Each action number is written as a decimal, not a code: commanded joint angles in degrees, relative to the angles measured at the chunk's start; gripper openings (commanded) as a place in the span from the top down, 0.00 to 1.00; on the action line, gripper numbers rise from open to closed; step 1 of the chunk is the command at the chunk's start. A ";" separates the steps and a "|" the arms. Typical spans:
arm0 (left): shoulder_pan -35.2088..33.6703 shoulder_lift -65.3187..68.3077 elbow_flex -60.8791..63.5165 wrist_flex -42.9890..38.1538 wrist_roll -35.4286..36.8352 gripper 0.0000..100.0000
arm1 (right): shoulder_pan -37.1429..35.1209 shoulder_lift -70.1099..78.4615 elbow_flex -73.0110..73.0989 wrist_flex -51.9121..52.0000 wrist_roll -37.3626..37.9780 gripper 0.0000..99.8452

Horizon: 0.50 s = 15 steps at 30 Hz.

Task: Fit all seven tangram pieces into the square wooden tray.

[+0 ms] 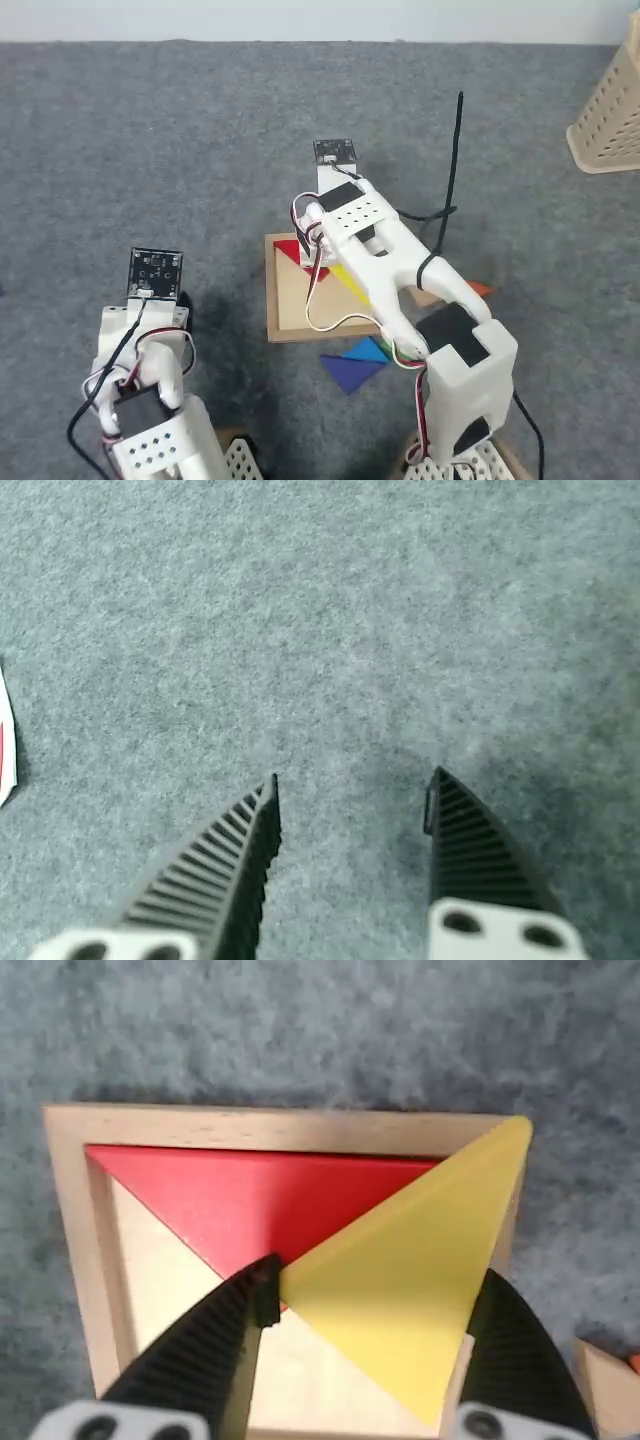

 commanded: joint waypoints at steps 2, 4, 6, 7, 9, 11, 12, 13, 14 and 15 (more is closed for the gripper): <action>0.26 -0.53 -0.31 0.44 -0.44 0.78 | -0.48 -4.53 -4.66 3.74 -0.70 0.76; 0.26 -0.53 -0.31 0.44 -0.44 0.78 | -0.57 -6.11 -4.31 4.26 -0.53 0.76; 0.26 -0.53 -0.31 0.44 -0.44 0.78 | -0.75 -7.69 -2.73 3.03 0.35 0.75; 0.26 -0.53 -0.31 0.44 -0.44 0.78 | -0.84 -8.48 -1.67 2.24 1.49 0.73; 0.26 -0.53 -0.31 0.44 -0.44 0.78 | -1.10 -9.63 0.00 1.01 2.11 0.71; 0.26 -0.53 -0.31 0.44 -0.44 0.78 | -1.36 -10.51 0.79 0.40 2.20 0.70; 0.26 -0.53 -0.31 0.44 -0.44 0.78 | -1.45 -10.77 0.88 0.22 2.29 0.70; 0.26 -0.53 -0.31 0.44 -0.44 0.78 | -1.45 -10.86 0.88 0.31 2.37 0.70; 0.26 -0.53 -0.31 0.44 -0.44 0.78 | -1.45 -10.86 0.88 0.31 2.37 0.70; 0.26 -0.53 -0.31 0.44 -0.44 0.78 | -1.45 -10.86 0.88 0.31 2.37 0.70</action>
